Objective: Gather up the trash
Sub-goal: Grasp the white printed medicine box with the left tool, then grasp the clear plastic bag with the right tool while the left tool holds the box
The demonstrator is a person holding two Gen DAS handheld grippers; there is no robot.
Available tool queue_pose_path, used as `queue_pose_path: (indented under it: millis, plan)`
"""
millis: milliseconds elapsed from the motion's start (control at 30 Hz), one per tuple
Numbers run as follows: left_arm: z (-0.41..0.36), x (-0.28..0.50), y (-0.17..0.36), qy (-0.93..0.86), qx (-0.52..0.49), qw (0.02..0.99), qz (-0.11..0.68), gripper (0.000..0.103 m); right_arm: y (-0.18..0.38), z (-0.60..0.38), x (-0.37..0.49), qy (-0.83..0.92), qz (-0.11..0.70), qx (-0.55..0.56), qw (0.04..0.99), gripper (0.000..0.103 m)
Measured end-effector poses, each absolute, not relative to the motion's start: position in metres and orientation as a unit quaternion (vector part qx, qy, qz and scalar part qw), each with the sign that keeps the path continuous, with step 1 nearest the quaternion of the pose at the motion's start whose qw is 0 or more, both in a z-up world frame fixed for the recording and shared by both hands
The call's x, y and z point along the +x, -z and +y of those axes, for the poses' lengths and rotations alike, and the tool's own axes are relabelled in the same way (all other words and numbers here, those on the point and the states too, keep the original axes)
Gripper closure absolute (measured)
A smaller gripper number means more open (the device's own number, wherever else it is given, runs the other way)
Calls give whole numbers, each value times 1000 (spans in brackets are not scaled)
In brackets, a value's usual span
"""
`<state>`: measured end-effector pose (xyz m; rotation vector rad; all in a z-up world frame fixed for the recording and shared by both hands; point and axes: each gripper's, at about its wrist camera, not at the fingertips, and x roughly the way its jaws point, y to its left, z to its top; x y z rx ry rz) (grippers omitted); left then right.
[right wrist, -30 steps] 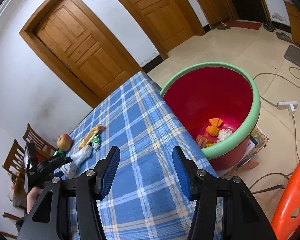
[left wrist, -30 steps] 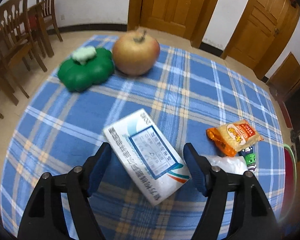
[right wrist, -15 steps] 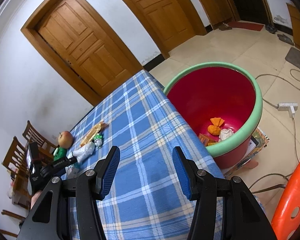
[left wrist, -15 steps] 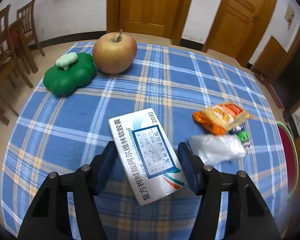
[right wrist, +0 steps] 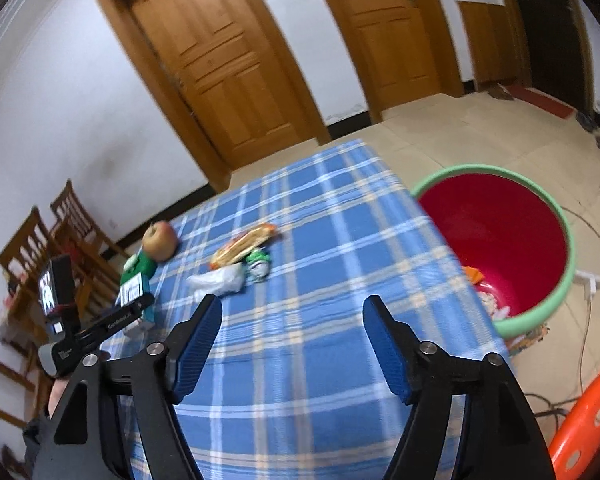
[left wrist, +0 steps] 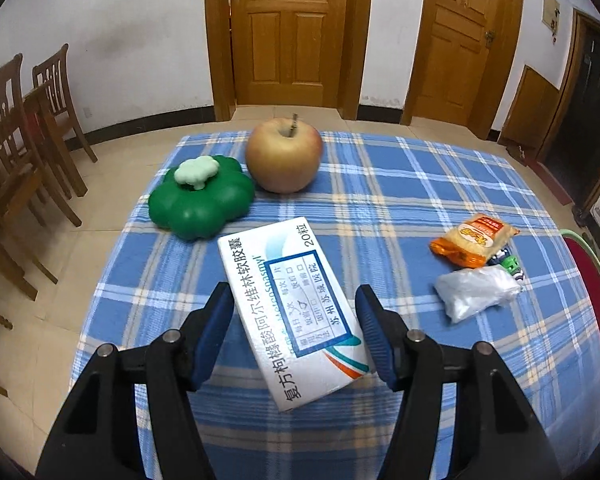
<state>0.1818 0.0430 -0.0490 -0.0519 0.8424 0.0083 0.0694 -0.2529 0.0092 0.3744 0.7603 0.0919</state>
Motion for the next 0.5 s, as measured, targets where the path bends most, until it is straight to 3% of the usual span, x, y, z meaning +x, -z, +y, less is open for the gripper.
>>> queue_pose_path:
  millis: [500]
  plan:
    - [80,184,68,-7,-90,908,410,40,40,-157,155,-89,444,109,885,22]
